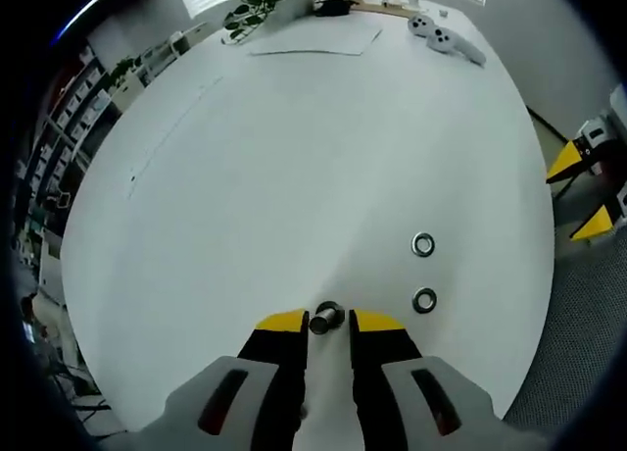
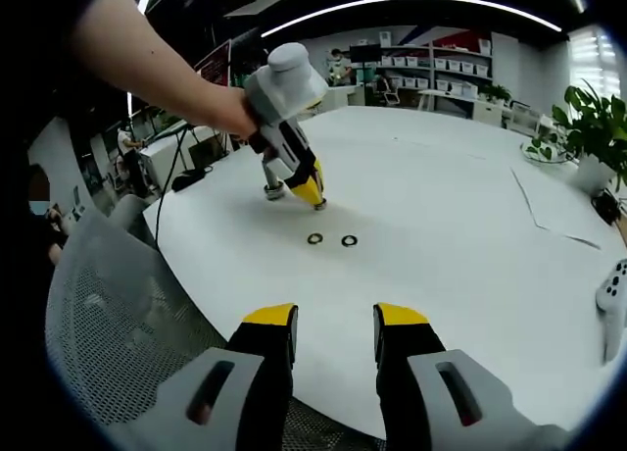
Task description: Place the washer onto the threaded stud by aligning its center hole with the stud, sliding it down to the base, and recovering from edge contact or off-axis alignment until the washer reaches the visible bottom stop.
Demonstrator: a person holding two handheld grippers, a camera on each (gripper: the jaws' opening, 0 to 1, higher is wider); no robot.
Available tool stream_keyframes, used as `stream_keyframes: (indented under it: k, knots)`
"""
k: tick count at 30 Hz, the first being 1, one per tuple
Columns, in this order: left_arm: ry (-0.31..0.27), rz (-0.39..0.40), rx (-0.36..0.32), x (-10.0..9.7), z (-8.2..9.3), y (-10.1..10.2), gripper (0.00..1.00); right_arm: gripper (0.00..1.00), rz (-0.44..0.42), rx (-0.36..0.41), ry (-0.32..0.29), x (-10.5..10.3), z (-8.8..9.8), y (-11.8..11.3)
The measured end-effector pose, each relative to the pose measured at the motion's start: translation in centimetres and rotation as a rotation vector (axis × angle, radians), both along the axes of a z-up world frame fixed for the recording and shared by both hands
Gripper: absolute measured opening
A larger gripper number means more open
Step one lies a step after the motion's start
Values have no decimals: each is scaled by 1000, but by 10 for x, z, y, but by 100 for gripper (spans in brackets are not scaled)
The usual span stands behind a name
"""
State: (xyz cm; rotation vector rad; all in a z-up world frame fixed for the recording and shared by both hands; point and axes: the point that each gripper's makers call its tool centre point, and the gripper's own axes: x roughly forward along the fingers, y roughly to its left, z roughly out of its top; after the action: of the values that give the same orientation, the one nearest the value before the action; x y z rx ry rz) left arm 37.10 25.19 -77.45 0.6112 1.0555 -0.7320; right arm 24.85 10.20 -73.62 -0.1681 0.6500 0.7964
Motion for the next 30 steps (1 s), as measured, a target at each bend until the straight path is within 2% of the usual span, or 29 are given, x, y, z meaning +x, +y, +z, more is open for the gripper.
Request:
stream_keyframes:
  k: [19,30]
  knots:
    - [0,36,-22,-10,10,5,16,34,-3,4,-4,1,1,0]
    - [27,47,-31,-24,6,2,20,34,-7,5,-3,1,1,-1]
